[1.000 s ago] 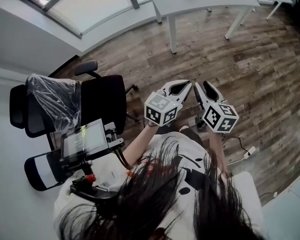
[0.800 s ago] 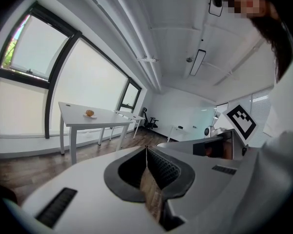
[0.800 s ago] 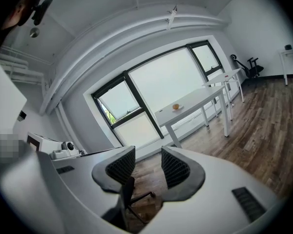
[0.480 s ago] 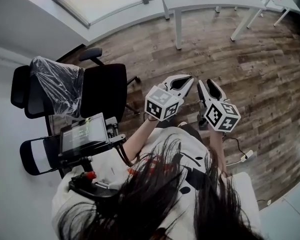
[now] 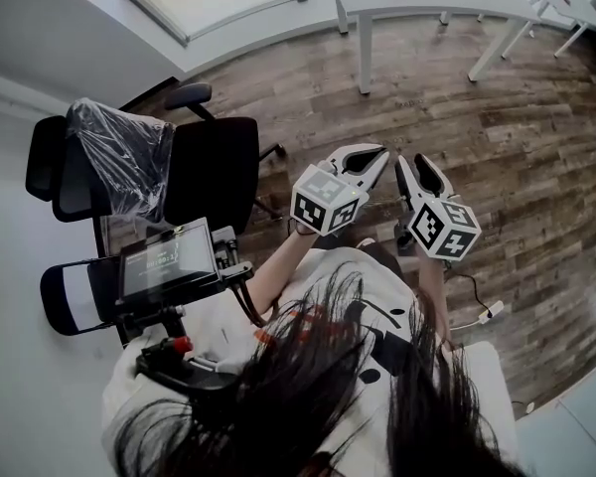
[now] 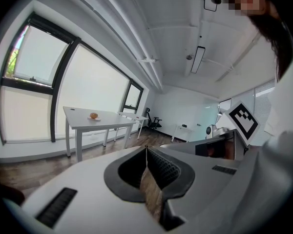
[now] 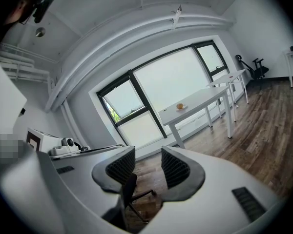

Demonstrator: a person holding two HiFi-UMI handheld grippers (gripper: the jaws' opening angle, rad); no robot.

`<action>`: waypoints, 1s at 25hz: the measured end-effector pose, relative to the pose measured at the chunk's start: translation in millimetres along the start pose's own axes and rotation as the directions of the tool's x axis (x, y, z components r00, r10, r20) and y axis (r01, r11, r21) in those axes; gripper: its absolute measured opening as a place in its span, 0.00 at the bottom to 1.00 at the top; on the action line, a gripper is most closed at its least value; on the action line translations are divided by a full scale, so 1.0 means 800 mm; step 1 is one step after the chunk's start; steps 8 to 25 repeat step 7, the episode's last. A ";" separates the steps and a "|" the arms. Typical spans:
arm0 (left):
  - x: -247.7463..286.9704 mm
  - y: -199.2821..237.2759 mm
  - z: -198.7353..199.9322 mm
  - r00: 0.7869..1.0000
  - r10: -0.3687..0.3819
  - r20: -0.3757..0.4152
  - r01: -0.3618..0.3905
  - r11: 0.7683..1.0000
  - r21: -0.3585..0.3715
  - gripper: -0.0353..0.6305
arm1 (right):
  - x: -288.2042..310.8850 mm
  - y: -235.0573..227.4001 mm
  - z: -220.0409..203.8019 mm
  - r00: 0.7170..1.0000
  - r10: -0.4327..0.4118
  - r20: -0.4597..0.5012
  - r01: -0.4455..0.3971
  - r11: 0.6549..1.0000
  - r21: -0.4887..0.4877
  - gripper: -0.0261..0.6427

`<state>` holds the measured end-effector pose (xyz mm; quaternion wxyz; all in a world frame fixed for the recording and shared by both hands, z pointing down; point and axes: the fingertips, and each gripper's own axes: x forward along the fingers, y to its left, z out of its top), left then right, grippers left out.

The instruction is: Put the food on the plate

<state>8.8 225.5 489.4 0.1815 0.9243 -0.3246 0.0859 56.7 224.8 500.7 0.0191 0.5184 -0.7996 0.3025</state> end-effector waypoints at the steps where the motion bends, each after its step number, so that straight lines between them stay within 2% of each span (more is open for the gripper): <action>1: 0.001 0.001 0.000 1.000 0.001 -0.001 -0.001 1.000 0.000 0.06 | 0.001 -0.001 0.000 1.000 0.000 -0.001 0.000 1.000 0.000 0.30; 25: 0.003 0.009 0.003 1.000 -0.005 -0.004 0.005 1.000 0.003 0.06 | 0.010 0.001 0.003 1.000 -0.001 -0.002 0.001 1.000 0.001 0.30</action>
